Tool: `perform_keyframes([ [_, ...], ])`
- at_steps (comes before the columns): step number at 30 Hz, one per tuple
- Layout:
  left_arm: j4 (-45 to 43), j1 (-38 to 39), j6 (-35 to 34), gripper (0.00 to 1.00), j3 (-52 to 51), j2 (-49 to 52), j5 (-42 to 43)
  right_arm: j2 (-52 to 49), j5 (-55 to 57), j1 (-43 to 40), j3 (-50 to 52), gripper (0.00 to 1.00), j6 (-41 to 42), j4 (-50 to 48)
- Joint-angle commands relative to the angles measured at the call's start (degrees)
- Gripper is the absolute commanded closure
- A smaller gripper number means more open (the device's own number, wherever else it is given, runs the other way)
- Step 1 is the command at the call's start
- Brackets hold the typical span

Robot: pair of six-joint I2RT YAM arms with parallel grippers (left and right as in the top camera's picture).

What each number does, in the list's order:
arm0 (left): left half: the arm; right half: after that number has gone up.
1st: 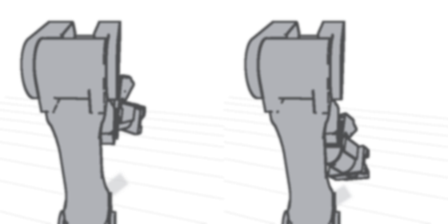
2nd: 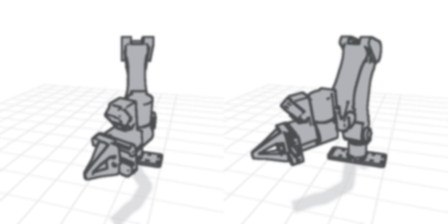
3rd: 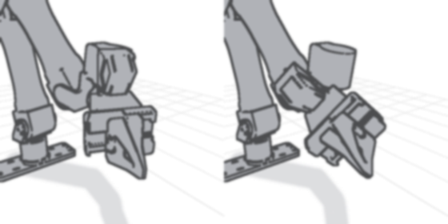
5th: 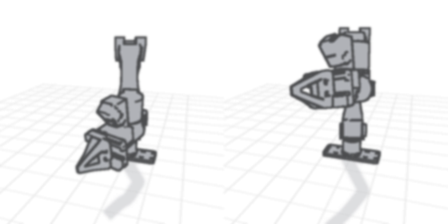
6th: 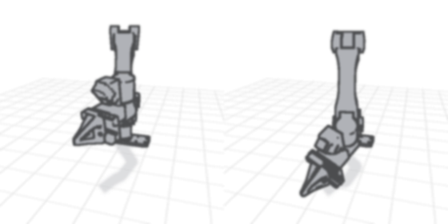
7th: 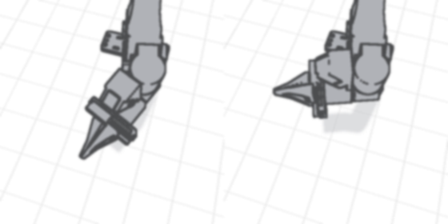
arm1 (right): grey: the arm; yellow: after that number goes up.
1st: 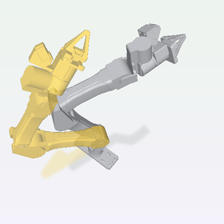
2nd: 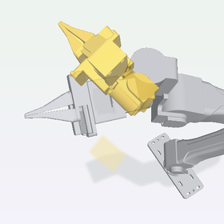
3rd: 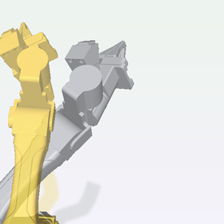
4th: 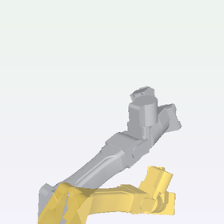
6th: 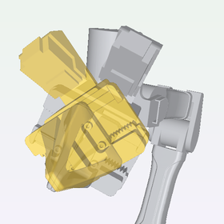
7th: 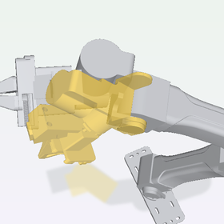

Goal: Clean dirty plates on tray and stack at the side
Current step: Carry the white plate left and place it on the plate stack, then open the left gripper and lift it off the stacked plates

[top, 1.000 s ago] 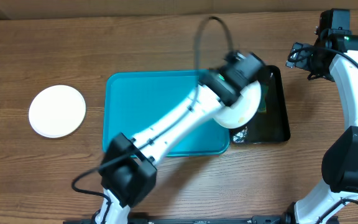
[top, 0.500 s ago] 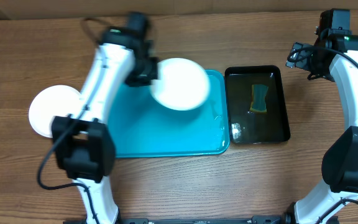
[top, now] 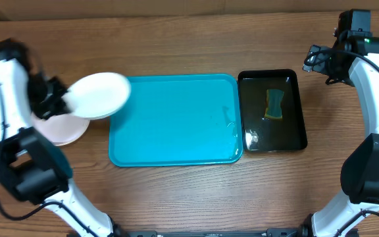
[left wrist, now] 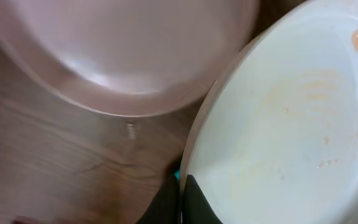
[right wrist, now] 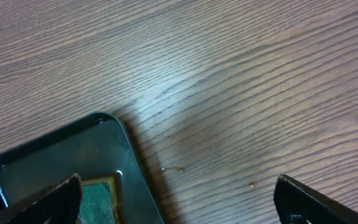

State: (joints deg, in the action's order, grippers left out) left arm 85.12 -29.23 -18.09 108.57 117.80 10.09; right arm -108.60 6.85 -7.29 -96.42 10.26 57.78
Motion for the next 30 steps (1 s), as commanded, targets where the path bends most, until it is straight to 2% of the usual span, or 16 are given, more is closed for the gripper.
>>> perform_keyframes([
  [1, 0.35, -4.79, -1.44, 0.96, -0.24, 0.26, -4.04, 0.90, 0.63, 0.31, -0.72, 0.00, -0.04, -0.26],
  [4, 0.02, -8.74, -3.21, 0.96, -1.62, 0.26, -7.74, 0.90, 0.63, 0.31, -0.72, 0.00, -0.04, -0.26],
  [10, -1.70, -12.79, -3.30, 0.96, -3.26, 0.28, -9.64, 0.90, 0.63, 0.31, -0.72, 0.00, -0.04, -0.26],
  [27, -15.19, -11.98, -5.14, 0.96, -10.78, 0.28, -8.52, 0.90, 0.63, 0.31, -0.72, 0.00, -0.04, -0.26],
  [29, -15.93, -11.98, -5.03, 0.93, -11.45, 0.28, -7.43, 0.90, 0.63, 0.31, -0.72, 0.00, -0.04, -0.26],
  [30, -16.02, -11.98, -4.74, 0.87, -11.47, 0.28, -7.02, 0.90, 0.63, 0.31, -0.72, 0.00, -0.04, -0.26],
])
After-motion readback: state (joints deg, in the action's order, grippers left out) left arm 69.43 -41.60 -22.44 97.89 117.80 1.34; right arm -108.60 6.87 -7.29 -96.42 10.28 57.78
